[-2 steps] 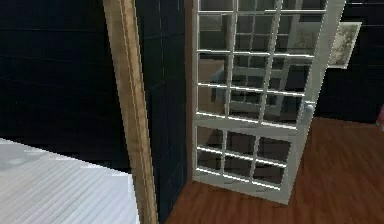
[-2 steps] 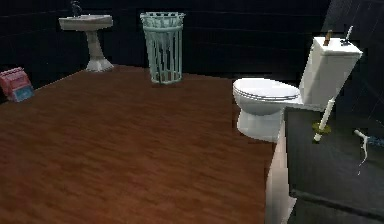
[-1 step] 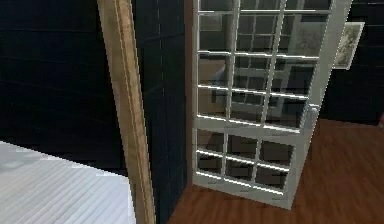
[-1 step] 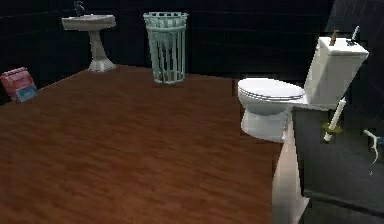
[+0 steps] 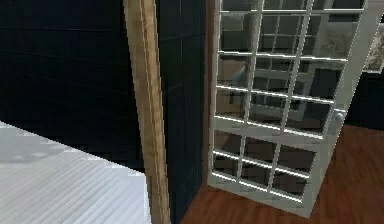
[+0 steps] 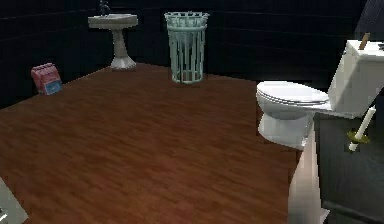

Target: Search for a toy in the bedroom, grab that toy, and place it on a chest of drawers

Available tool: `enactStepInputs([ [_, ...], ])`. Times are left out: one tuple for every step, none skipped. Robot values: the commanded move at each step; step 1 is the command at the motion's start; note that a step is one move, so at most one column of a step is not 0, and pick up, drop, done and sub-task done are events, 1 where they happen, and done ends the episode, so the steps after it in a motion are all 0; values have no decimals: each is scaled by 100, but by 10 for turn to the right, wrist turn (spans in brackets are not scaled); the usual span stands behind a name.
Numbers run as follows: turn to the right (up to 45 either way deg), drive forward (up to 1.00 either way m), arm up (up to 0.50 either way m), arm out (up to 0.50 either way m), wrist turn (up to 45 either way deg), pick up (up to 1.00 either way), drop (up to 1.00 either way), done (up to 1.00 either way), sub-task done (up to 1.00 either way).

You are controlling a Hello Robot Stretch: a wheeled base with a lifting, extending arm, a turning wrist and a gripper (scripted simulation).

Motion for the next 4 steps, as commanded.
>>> enactStepInputs([
  [0, 25, 0, 0, 0, 0, 0, 0, 0],
  [-450, 0, 0, 0, 0, 0, 0, 0, 0],
  [-90, 0, 0, 0, 0, 0, 0, 0, 0],
  [0, 15, 0, 0, 0, 0, 0, 0, 0],
])
